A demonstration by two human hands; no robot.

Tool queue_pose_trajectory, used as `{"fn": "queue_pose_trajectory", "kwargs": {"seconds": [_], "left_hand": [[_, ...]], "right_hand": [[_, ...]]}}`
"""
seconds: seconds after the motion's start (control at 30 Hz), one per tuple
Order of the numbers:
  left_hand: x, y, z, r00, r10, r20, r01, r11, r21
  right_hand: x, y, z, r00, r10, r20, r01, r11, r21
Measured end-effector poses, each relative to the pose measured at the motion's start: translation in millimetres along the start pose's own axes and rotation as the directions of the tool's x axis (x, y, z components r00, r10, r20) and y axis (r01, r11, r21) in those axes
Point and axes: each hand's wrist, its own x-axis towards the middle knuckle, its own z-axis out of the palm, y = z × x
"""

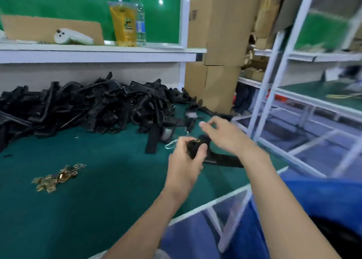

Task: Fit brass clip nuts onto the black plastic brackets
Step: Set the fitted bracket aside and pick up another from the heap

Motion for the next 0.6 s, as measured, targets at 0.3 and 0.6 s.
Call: {"fn": "queue_pose_trajectory", "kwargs": {"seconds": [0.3,0.6], "left_hand": [[-14.2,4.6,100.7,0.772,-0.158,0.616,0.054,0.982,0.183],[-23.7,-24.7,-145.1,0.977,0.11,-0.182,0.11,0.471,0.875]], "right_hand": [[-40.9,61.6,-64.2,0.845,0.116,-0.523,-0.175,0.982,-0.064],[-3.8,-66.5,109.4,0.956,-0.239,-0.172,0.242,0.97,-0.006]]}}
